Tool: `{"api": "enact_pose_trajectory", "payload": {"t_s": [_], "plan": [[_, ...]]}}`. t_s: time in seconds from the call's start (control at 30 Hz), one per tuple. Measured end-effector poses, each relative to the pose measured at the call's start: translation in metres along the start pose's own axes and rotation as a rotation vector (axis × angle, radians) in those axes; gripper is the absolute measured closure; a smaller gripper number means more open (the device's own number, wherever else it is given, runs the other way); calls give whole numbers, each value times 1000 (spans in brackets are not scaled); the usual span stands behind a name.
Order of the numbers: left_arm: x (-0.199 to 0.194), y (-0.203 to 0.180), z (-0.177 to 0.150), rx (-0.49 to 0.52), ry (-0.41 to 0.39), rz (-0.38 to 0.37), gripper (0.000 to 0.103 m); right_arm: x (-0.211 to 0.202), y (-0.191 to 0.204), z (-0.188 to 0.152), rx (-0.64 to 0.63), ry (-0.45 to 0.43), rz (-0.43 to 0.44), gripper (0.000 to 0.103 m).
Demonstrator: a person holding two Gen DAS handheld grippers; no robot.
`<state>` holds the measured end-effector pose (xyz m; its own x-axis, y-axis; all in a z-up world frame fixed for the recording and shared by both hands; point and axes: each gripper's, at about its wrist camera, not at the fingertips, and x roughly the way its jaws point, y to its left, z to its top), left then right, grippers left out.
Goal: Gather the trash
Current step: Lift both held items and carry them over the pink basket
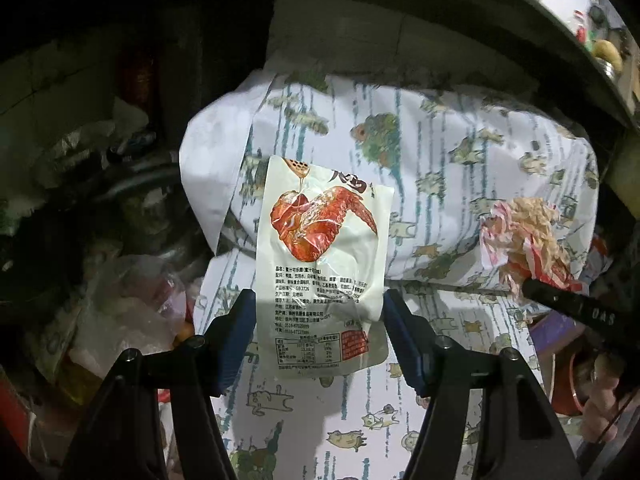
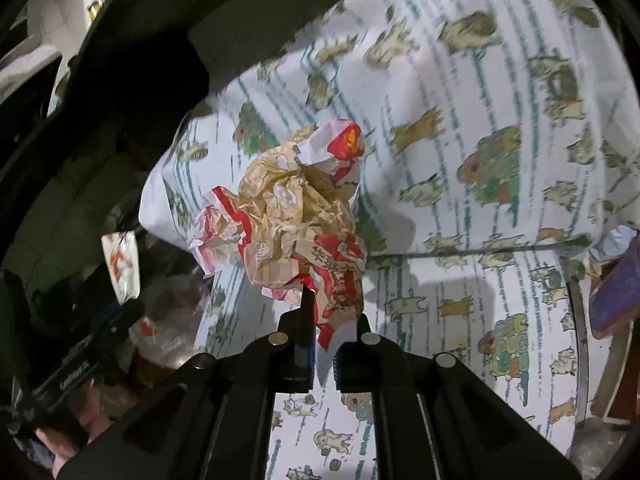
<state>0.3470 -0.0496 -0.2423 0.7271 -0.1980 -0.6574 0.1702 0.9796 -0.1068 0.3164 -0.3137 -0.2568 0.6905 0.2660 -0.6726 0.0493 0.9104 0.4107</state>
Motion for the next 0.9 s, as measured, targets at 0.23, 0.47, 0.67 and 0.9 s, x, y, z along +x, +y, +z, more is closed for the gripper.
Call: {"api": "enact_pose_trajectory", "payload": {"t_s": [0.23, 0.47, 0.67, 0.9], "plan": [[-32, -16, -11, 83, -83, -1, 37, -55, 23, -5, -69, -149, 19, 97], [-76, -19, -12, 64, -203, 17, 37, -118, 50, -21, -147, -314, -13, 97], [-128, -31, -14, 60, -172, -59, 37, -166, 60, -41, -170, -303, 11, 97], [-191, -72, -36, 159, -154, -88, 37, -223, 69, -79, -159, -309, 37, 97]]}}
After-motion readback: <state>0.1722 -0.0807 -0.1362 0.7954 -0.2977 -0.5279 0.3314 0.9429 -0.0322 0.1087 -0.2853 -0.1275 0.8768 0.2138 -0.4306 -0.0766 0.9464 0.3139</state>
